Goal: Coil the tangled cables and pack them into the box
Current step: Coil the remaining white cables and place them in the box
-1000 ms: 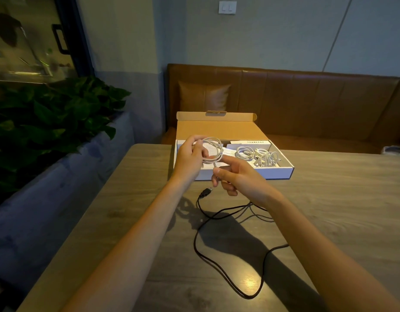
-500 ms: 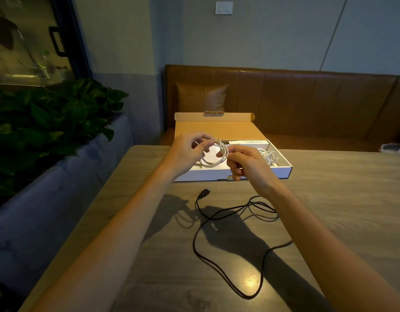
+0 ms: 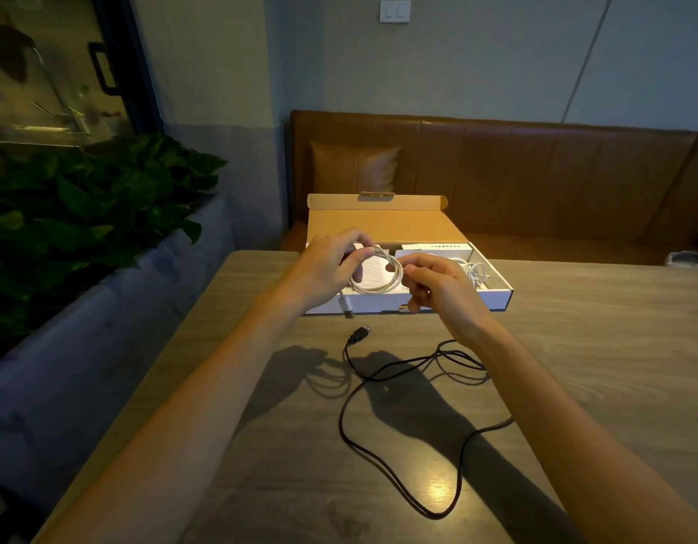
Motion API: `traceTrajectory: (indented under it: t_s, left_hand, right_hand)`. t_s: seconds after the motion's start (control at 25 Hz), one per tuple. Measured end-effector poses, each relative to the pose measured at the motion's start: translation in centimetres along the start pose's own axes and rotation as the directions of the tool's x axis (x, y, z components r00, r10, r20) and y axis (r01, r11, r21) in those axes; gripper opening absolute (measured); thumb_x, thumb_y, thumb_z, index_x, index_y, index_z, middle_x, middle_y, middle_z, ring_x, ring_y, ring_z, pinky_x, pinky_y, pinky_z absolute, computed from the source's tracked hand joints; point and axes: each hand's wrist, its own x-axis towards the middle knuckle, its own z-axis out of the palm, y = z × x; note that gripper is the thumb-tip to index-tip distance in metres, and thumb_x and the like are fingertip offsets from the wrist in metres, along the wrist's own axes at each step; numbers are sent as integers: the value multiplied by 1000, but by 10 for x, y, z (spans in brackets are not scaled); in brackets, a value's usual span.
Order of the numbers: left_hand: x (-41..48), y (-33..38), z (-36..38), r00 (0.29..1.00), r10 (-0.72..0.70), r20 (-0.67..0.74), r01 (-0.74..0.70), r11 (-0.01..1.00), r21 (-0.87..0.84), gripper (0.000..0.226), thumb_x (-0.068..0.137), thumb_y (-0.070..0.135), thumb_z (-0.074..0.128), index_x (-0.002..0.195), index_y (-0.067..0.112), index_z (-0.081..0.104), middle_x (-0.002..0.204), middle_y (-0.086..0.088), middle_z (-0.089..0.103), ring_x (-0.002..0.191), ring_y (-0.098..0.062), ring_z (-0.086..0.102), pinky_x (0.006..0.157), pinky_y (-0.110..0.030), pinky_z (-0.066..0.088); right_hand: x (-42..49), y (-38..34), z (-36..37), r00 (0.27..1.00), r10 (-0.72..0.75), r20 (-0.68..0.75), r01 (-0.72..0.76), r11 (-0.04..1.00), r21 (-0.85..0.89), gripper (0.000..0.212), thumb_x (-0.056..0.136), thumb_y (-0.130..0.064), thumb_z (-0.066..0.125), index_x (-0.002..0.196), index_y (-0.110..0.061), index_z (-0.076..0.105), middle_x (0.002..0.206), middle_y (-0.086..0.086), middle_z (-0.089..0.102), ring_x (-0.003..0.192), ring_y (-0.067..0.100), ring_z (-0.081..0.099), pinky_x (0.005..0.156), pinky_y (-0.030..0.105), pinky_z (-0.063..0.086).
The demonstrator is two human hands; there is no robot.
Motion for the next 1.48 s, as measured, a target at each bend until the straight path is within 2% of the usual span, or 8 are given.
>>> traceTrajectory:
  t_s: [0.16,0.28,0.44,0.64,0.92,1.04,1.24,1.48]
  left_hand:
    - [-3,2,11,989,-97,-109,86,991,-99,18,104,21,50,119,17,60,86,-1,66,77,-16,65,60,-26,57]
    - [-7,-2,21,954,-299,-8,282,907,-314,20,106,22,47,121,21,59,97,-5,64,73,-15,64,52,-18,51]
    - [-8,-5,27,901,-417,-118,370,883,-287,21,107,22,43,124,21,56,90,0,62,58,-10,64,47,-18,50]
    - [-5,-1,27,860,-490,-139,407,826,-391,25,106,21,45,128,19,57,105,2,60,69,-14,73,52,-19,56]
    - [-12,-5,26,879,-441,-182,385,881,-273,22,105,19,48,125,19,58,88,-2,64,62,-13,64,46,-16,49]
    - [-10,-2,31,895,-405,-189,346,895,-282,23,105,21,50,125,20,61,92,-4,66,60,-12,64,47,-17,49]
    - [-8,2,24,911,-412,-15,335,760,-557,30,105,19,48,133,18,60,86,-5,59,58,-7,59,51,-19,49]
    - [-15,0,24,930,-335,152,353,695,-626,37,95,22,69,130,22,57,95,-10,67,63,-8,59,53,-20,48]
  right_hand:
    - [2,-2,2,997,62,-36,-60,997,53,26,105,-10,46,99,-15,71,75,10,51,61,15,47,53,25,49]
    - [5,6,-1,997,69,-26,-72,983,-170,19,103,-16,51,100,-24,69,94,5,68,82,16,62,66,24,57]
    - [-4,15,8,967,-156,-200,60,908,-414,21,96,-24,63,117,-24,57,114,-4,62,92,12,62,72,26,56]
    - [-12,23,37,953,-285,103,261,601,-755,35,90,-36,72,120,-23,58,126,-4,54,101,12,59,81,27,57]
    - [-3,13,22,847,-497,190,457,497,-738,23,96,-27,64,116,-16,69,114,0,65,99,12,55,81,24,49]
    - [6,12,22,840,-510,184,478,537,-695,18,97,-20,63,114,-16,68,127,1,61,119,18,49,93,27,45]
    - [10,11,22,977,-136,-164,103,975,-195,5,93,-14,66,97,-15,68,117,3,66,115,19,60,88,32,54]
    - [12,0,20,973,214,-89,-190,955,228,44,87,-6,75,125,-13,56,108,14,71,86,19,69,66,27,57]
